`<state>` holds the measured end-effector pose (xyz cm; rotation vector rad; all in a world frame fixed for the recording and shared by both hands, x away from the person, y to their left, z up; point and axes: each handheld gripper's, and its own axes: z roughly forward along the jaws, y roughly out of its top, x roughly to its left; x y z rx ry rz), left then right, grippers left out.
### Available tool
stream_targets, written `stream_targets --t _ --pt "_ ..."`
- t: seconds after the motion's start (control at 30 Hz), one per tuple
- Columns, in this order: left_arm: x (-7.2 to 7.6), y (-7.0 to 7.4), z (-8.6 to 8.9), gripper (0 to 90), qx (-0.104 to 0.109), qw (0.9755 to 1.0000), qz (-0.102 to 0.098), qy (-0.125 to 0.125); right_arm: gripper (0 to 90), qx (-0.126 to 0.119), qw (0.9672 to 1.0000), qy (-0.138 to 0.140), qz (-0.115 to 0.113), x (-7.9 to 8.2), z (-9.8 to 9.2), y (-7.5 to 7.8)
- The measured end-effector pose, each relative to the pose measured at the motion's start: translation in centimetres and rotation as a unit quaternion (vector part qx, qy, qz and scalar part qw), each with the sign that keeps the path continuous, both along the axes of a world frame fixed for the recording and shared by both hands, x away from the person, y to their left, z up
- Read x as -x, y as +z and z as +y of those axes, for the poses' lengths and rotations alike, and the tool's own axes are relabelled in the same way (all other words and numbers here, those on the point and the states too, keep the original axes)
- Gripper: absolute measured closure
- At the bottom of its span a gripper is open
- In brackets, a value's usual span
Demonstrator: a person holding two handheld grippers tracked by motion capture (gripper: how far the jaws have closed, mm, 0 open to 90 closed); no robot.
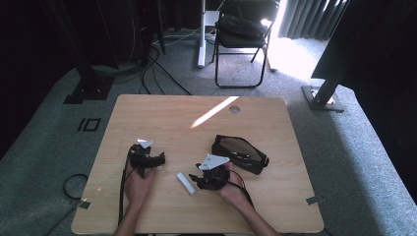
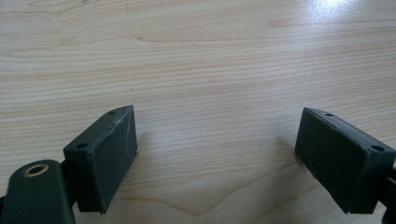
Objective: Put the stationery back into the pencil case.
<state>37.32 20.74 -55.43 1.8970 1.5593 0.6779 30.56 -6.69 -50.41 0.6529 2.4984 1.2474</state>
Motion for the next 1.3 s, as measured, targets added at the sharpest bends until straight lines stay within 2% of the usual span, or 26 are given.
stream_targets --t 0.5,1.0,1.3 --pt "0.0 0.0 0.0 13.3 0.000 1.0000 0.001 0.000 52.7 0.007 0.9999 0.008 0.010 0.2 0.8 -0.8" --pt "0.0 0.0 0.0 13.3 0.000 1.0000 0.001 0.000 52.5 0.030 0.9986 0.033 0.028 0.8 2.9 -2.4" --pt "0.0 0.0 0.0 13.3 0.000 1.0000 0.001 0.000 52.4 0.045 0.9979 0.032 0.033 0.6 3.5 -3.3"
